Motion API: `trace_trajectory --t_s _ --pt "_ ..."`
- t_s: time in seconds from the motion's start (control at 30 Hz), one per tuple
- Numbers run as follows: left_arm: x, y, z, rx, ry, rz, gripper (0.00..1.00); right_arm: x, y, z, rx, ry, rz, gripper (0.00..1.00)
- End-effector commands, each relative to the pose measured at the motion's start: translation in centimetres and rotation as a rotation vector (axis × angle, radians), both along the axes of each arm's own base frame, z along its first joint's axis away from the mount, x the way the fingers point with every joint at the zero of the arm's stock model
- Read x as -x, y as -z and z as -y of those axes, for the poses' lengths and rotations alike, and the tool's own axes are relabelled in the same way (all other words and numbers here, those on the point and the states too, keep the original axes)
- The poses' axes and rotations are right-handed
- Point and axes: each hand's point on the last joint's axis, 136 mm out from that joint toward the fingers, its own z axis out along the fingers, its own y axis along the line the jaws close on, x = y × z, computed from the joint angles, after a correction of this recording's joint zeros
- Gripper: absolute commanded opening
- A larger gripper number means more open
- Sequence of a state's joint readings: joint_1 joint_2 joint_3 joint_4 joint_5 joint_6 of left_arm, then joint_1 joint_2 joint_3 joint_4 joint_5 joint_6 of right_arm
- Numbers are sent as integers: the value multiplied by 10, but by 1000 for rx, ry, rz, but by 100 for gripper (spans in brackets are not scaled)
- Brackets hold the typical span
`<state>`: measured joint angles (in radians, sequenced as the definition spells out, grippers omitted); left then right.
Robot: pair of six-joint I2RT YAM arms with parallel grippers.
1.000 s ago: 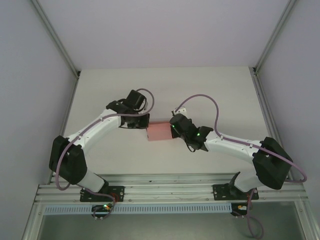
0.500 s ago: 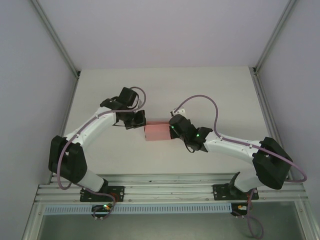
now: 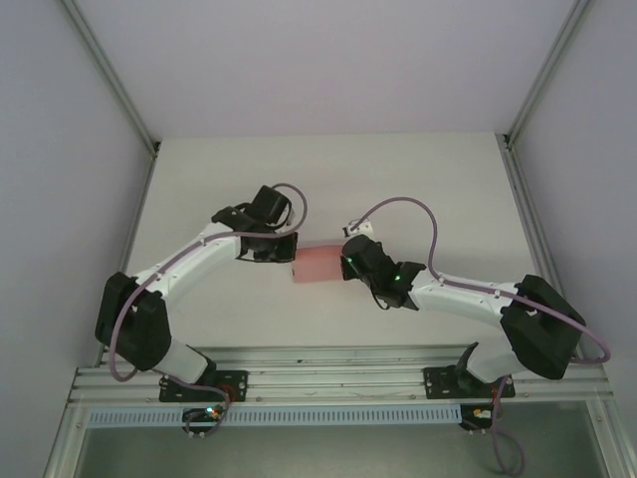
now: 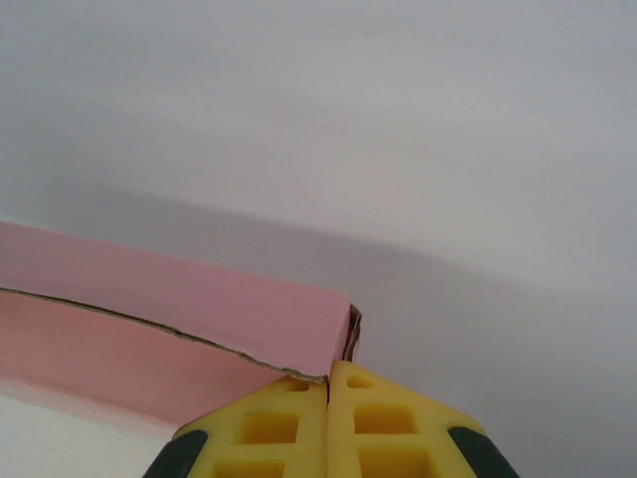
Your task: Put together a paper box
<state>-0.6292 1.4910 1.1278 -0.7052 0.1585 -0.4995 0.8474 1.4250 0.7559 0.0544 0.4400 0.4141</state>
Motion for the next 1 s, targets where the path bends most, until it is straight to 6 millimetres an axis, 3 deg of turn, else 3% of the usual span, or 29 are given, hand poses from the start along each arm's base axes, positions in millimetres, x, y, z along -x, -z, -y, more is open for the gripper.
trace_trajectory --t_s 0.0,0.27,0.37,0.43,0.53,0.6,0.73,0.9,0.97 --pt "13 15 -7 -31 24 2 0 17 21 -6 23 -102 -46 0" --pt "26 27 5 -41 89 0 7 24 27 -3 5 -99 -66 3" --pt "22 17 7 -43 94 26 12 25 25 -5 -9 -98 -75 11" --pt "21 9 7 -42 100 49 26 25 13 -7 -45 -102 -56 15" --pt "20 -3 9 -34 115 76 34 25 4 -6 -66 -94 -42 20" --pt "19 -11 10 -27 123 97 39 24 -3 -6 -77 -93 -27 30" --pt "16 -25 8 -33 118 133 47 23 -18 -6 -98 -102 2 36" --pt "15 -36 -1 -68 99 153 48 21 -30 -6 -94 -107 21 46" --pt "13 -43 -7 -85 79 174 59 19 -33 -6 -98 -102 19 57"
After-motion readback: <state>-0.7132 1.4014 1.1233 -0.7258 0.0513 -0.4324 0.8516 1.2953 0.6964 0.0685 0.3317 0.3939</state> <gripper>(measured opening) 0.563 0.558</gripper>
